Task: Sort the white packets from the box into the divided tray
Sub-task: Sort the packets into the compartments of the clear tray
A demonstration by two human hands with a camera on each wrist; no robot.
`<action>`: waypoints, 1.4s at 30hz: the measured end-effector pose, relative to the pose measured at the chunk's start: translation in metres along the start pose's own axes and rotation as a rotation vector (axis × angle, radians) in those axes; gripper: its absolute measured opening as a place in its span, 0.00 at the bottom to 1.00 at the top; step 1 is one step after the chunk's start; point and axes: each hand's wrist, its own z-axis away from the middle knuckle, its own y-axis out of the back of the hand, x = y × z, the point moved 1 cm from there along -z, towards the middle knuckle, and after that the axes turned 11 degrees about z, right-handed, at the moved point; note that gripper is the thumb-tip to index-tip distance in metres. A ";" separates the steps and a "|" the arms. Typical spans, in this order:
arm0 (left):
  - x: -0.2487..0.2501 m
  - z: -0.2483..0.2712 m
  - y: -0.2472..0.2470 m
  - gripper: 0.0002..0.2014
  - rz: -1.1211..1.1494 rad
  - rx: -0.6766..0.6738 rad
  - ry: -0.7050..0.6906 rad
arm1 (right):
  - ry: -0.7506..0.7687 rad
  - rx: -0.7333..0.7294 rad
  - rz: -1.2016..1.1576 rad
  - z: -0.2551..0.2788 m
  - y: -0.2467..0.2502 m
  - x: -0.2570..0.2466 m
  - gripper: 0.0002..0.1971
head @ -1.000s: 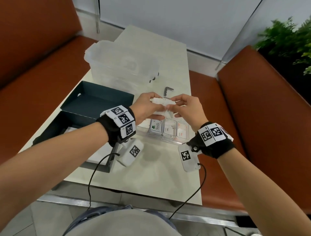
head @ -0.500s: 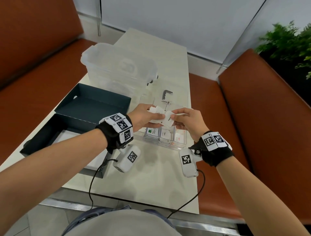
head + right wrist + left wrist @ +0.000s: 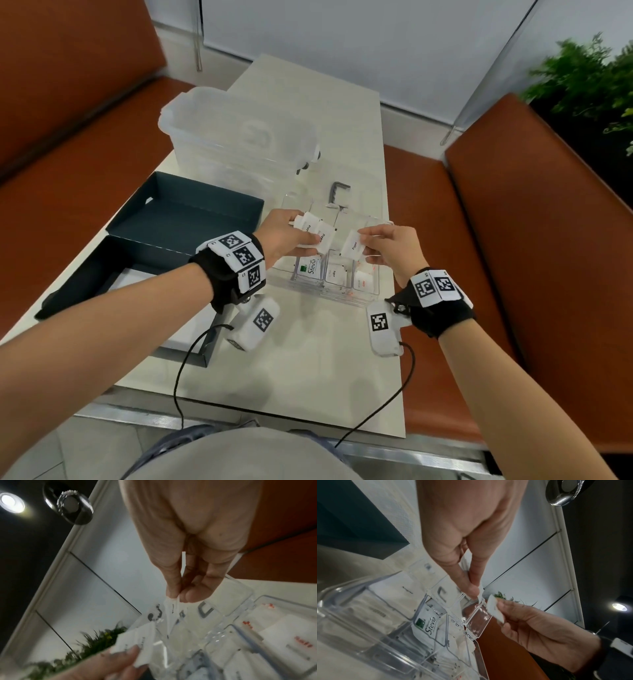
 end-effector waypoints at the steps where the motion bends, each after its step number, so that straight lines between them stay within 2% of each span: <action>1: 0.000 -0.001 0.001 0.19 -0.006 0.015 0.001 | -0.012 0.007 0.077 -0.003 -0.002 0.003 0.05; 5: 0.000 -0.002 0.004 0.20 -0.009 0.043 0.018 | -0.042 -0.056 0.340 -0.009 -0.018 0.012 0.05; 10: -0.003 -0.002 0.007 0.21 0.001 0.039 0.040 | -0.105 -0.007 0.396 -0.013 -0.039 0.017 0.05; 14: -0.005 -0.001 0.008 0.21 -0.007 0.033 0.047 | -0.051 0.039 0.559 -0.015 -0.051 0.019 0.12; 19: -0.008 0.001 0.007 0.21 -0.019 0.009 0.056 | 0.024 0.015 0.688 -0.015 -0.056 0.023 0.06; 21: -0.008 0.001 0.006 0.20 -0.016 0.008 0.053 | 0.072 0.062 0.636 -0.014 -0.051 0.018 0.04; 23: -0.009 0.000 0.006 0.19 -0.024 0.002 0.049 | 0.106 0.110 0.466 -0.010 -0.044 0.009 0.08; 25: -0.010 0.000 0.005 0.19 -0.032 -0.010 0.053 | 0.078 0.048 0.206 -0.002 -0.041 0.000 0.11; 27: -0.012 -0.001 0.002 0.16 -0.017 -0.025 0.063 | 0.069 -0.048 0.039 0.005 -0.042 -0.006 0.05; 28: -0.012 -0.001 0.000 0.14 0.002 -0.030 0.077 | 0.087 -0.067 0.018 0.007 -0.042 -0.007 0.03; 34: -0.005 0.004 -0.003 0.15 0.137 -0.067 0.219 | 0.052 -0.107 -0.135 0.006 -0.041 -0.011 0.09; 38: -0.002 0.008 -0.002 0.16 0.081 -0.130 0.238 | 0.022 -0.155 -0.169 0.005 -0.043 -0.013 0.12; 42: -0.001 0.009 -0.001 0.16 0.055 -0.176 0.232 | 0.005 -0.200 -0.188 0.004 -0.042 -0.015 0.08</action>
